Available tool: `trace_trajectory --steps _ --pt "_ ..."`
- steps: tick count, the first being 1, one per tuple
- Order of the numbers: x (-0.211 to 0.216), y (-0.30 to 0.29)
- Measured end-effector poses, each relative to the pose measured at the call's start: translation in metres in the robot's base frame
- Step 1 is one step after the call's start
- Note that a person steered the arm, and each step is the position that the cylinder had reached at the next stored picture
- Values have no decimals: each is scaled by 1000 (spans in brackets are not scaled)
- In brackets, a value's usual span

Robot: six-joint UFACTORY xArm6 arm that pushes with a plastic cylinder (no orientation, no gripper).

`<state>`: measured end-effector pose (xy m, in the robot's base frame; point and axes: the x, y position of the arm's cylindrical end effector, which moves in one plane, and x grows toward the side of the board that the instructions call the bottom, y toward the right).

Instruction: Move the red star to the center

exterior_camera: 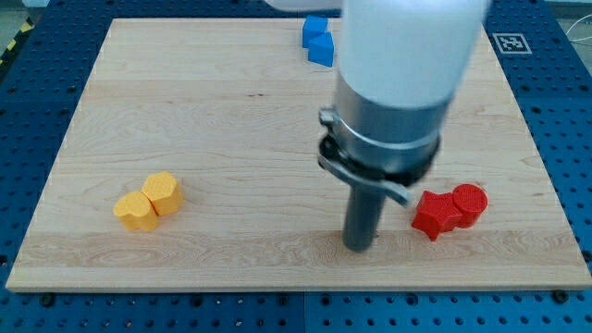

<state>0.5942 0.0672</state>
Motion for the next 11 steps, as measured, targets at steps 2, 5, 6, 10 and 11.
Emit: trace_trajectory --steps 2,5,6,10,11 --pt "21 86" --pt "-22 100" --pt "-44 99" --pt "-40 70" --pt "-43 39"
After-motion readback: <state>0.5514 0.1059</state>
